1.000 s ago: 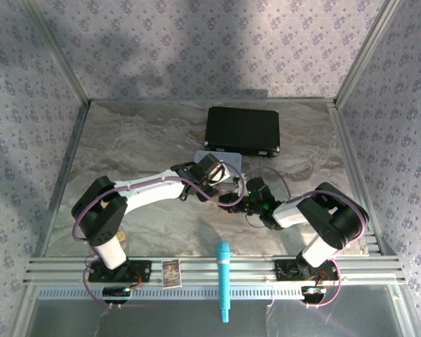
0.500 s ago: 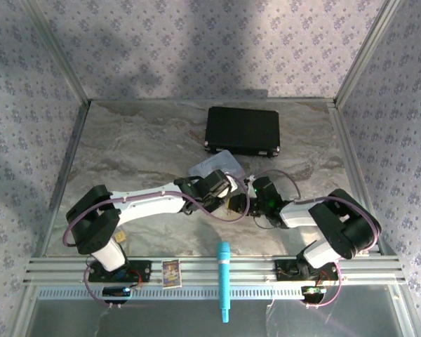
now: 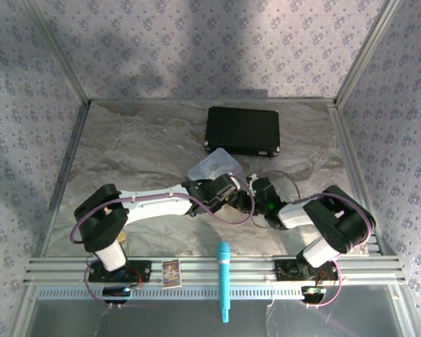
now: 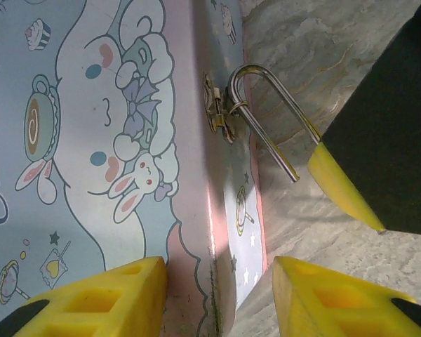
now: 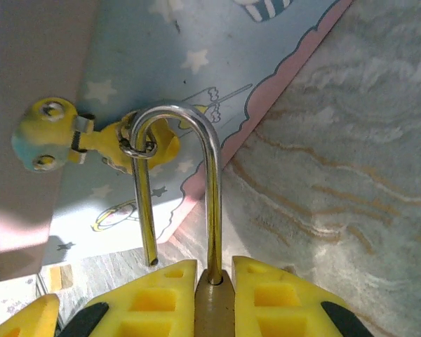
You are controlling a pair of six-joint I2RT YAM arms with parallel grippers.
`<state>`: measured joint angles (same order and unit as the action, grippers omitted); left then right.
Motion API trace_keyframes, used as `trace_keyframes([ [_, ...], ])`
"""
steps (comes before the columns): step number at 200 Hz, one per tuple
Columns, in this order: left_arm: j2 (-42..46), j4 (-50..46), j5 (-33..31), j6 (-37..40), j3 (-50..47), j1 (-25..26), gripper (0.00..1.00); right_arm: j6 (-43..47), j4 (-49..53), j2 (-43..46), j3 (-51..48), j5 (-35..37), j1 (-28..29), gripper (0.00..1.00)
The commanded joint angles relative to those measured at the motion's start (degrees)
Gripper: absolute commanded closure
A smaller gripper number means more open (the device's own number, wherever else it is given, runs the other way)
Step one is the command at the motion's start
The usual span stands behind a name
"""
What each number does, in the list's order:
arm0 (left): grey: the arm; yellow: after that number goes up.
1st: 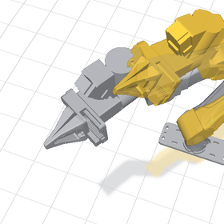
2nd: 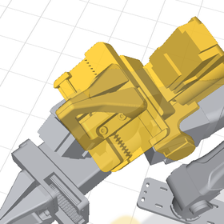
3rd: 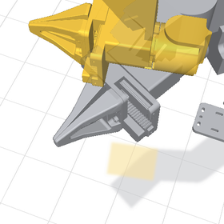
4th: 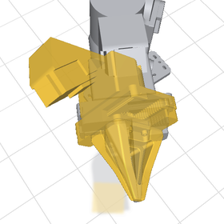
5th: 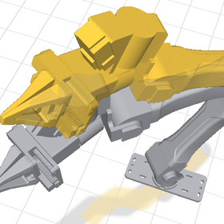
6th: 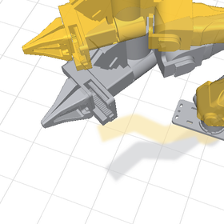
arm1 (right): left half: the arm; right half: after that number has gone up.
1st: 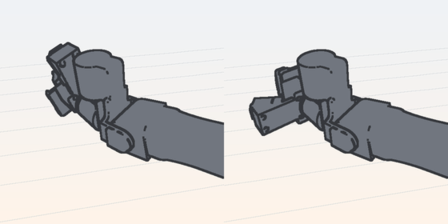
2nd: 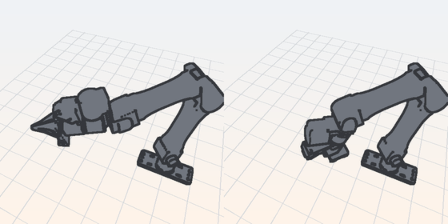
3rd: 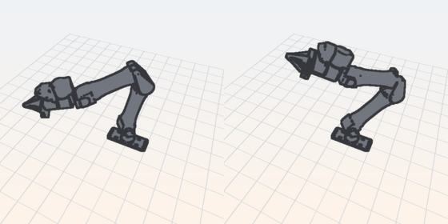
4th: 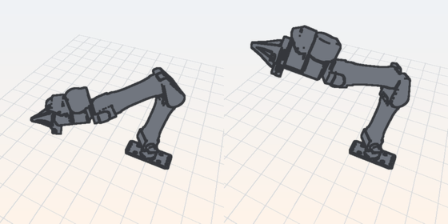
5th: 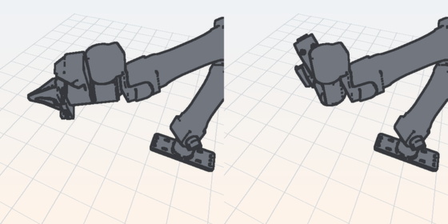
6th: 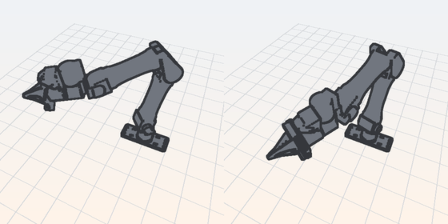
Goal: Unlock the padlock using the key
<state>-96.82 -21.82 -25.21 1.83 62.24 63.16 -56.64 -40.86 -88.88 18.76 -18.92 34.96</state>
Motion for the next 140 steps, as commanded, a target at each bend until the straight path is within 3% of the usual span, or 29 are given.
trace_keyframes([
  [1, -3.8, -5.9, 2.2, -1.3, -3.3, -0.2, 0.57, -0.9, -0.7, 1.4, 0.8, 2.9, -1.5, 1.00],
  [34, -3.2, -5.1, 2.8, -1.4, -4.0, -0.2, 0.60, -0.7, -0.6, 0.2, 2.1, 1.3, -3.1, 1.00],
  [70, -3.3, -4.1, 3.0, -1.4, -4.8, -0.1, 0.61, -5.2, -7.4, -3.2, 2.2, 0.5, -4.0, 1.00],
  [140, -4.4, -3.0, 3.4, -1.9, -6.2, -0.1, 0.62, -6.5, -6.4, -5.0, 5.3, 3.6, -4.7, 1.00],
])
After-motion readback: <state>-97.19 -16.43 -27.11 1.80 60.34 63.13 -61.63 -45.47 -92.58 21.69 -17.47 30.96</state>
